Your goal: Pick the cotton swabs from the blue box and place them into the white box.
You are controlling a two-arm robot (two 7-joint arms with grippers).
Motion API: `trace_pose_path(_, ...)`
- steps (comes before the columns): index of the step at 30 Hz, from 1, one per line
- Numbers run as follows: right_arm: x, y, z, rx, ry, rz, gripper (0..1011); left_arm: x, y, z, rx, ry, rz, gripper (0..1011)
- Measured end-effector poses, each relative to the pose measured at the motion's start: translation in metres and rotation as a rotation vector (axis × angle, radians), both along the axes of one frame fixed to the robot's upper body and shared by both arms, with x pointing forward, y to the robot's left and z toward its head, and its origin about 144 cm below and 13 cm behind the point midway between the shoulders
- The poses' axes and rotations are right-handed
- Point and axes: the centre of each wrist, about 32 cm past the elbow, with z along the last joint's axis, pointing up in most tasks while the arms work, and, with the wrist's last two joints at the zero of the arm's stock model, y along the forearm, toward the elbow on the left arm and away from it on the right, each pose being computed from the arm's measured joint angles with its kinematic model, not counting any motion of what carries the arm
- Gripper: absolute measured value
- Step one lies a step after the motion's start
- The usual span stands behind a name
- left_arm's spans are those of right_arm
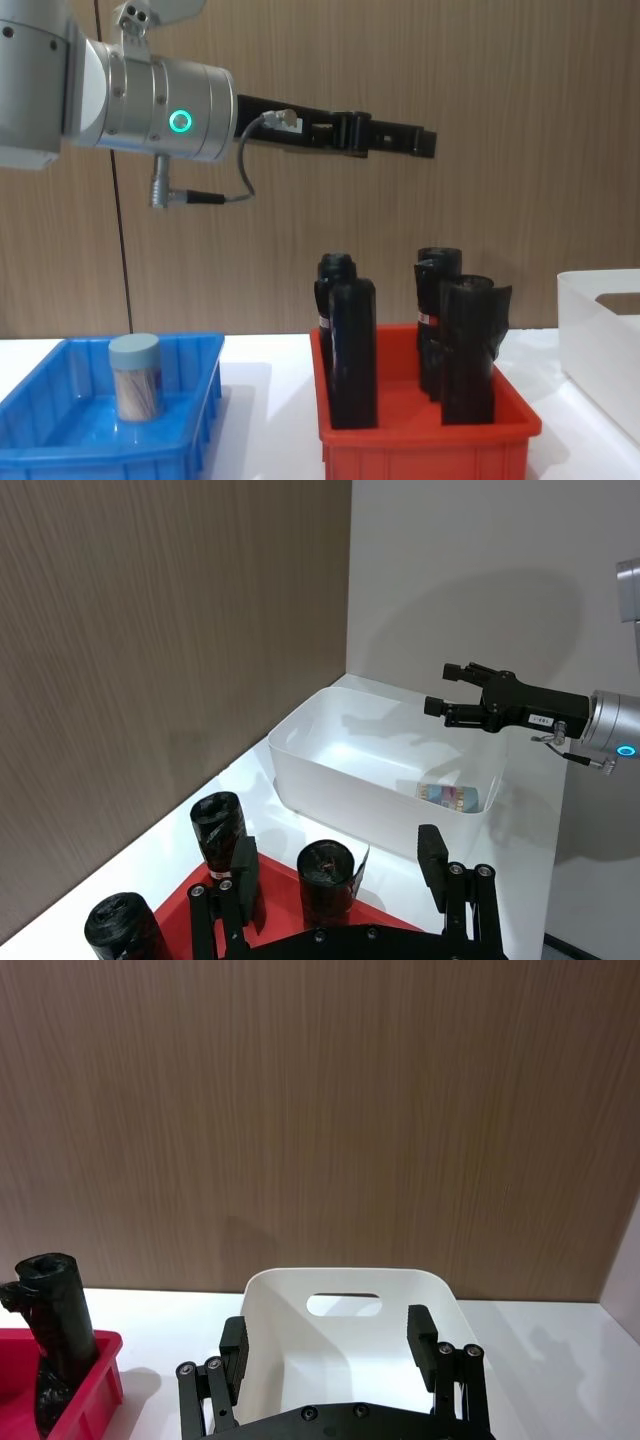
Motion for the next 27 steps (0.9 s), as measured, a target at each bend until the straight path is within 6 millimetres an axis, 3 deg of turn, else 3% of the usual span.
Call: trace_pose_path(27, -0.0061, 0.0039, 0.0046, -0.009, -0.035, -0.001, 1002, 0.0, 0.0, 0.0, 0.0, 0.0, 0.0, 1004)
